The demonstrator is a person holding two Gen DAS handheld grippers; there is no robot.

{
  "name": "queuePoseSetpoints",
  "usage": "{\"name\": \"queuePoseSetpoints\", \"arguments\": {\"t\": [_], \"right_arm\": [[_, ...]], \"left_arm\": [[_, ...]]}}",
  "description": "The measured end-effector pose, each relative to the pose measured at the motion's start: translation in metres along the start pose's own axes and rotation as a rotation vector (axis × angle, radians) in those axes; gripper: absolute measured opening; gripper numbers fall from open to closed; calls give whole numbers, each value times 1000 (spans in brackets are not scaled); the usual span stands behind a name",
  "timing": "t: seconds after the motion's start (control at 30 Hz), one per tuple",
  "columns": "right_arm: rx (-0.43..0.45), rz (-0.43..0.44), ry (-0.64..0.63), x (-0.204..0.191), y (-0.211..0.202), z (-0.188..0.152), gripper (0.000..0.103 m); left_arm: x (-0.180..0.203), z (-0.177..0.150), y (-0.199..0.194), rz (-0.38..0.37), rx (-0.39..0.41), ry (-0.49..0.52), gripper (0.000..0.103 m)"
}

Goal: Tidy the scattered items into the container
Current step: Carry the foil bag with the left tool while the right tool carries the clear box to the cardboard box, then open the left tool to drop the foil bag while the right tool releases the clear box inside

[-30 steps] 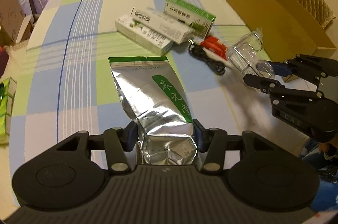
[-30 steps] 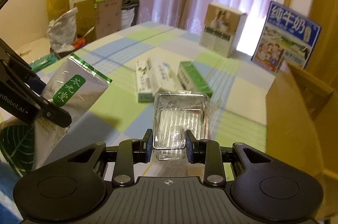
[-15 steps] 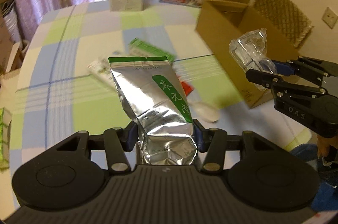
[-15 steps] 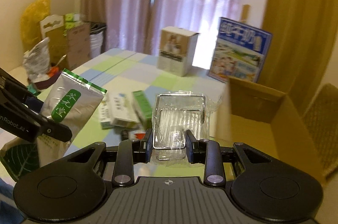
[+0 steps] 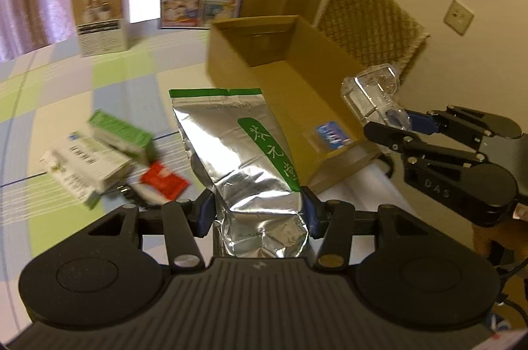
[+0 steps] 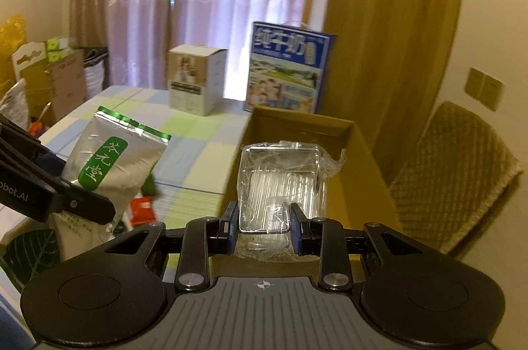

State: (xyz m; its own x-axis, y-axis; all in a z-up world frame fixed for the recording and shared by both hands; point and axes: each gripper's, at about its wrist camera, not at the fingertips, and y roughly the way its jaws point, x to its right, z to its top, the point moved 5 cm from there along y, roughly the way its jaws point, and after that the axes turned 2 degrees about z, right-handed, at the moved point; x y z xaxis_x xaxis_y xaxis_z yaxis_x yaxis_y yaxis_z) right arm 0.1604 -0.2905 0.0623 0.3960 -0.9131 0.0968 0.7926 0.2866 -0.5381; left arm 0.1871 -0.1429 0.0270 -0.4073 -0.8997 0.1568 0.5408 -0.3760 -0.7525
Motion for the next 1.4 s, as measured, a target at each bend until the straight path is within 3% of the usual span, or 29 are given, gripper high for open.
{"name": "queuePoseSetpoints", "arguments": {"t": [0.27, 0.6, 1.4], "right_arm": [[-14, -41, 42, 40, -8, -5, 28], [-45, -51, 86, 64, -3, -8, 28], [-62, -47, 97, 98, 41, 14, 28]], "left_arm": [[35, 21, 22, -65, -7, 15, 47], [49, 37, 39, -108, -16, 0, 47], [59, 86, 78, -120, -16, -36, 47]]}}
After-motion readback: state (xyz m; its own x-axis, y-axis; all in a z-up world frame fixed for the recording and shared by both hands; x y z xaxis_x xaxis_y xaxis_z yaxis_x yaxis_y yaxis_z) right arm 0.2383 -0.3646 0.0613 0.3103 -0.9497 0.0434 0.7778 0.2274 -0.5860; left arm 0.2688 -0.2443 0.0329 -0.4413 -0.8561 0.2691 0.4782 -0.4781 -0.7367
